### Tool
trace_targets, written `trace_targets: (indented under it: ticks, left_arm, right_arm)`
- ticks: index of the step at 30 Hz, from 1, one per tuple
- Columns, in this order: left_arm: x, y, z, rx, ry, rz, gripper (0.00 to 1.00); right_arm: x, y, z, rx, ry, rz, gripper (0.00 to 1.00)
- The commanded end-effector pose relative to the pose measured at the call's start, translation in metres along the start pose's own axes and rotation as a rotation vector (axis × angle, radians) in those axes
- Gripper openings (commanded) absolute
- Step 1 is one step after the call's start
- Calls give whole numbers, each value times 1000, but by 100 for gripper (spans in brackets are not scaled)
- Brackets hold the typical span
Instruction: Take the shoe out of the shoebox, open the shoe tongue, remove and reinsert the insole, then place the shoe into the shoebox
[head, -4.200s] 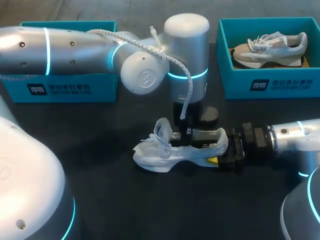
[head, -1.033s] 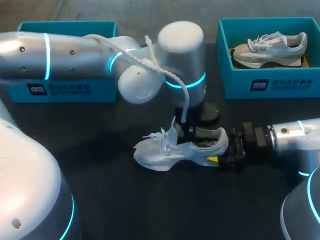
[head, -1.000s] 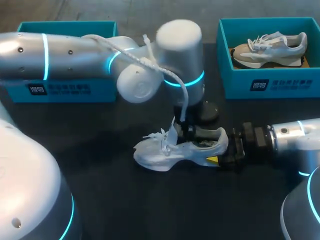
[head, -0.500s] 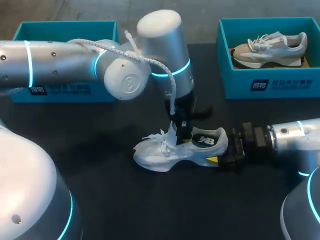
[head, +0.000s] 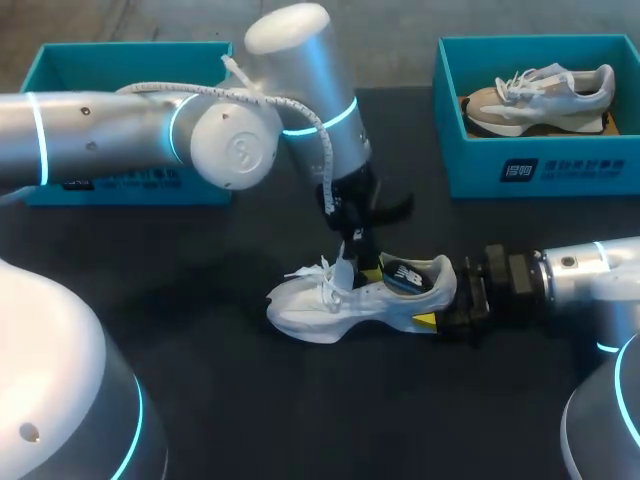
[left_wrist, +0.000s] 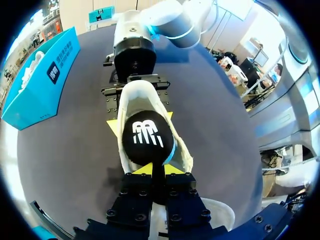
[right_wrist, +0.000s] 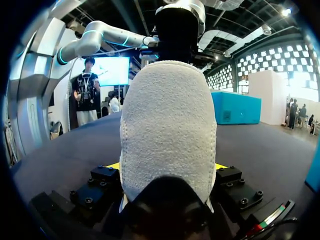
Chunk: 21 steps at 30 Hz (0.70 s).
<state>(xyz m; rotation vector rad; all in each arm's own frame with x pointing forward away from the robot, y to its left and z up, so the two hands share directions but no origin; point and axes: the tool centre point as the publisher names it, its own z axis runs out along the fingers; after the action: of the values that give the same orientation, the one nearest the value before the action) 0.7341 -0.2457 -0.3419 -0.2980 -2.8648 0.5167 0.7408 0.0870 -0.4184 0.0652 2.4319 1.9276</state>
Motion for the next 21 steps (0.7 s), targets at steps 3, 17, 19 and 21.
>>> trace_targets:
  ticks: [3, 17, 19, 21]
  left_arm:
    - [1, 1, -7, 20, 8, 2, 0]
    - [2, -4, -13, 50, 30, 18, 0]
    - [2, -4, -13, 47, 28, 19, 0]
    - [1, -4, -13, 47, 28, 17, 0]
  right_arm:
    - [1, -2, 2, 2, -1, -1, 0]
    - [1, -2, 2, 2, -1, -1, 0]
    - [1, -2, 2, 2, -1, -1, 0]
    - [1, -2, 2, 2, -1, -1, 0]
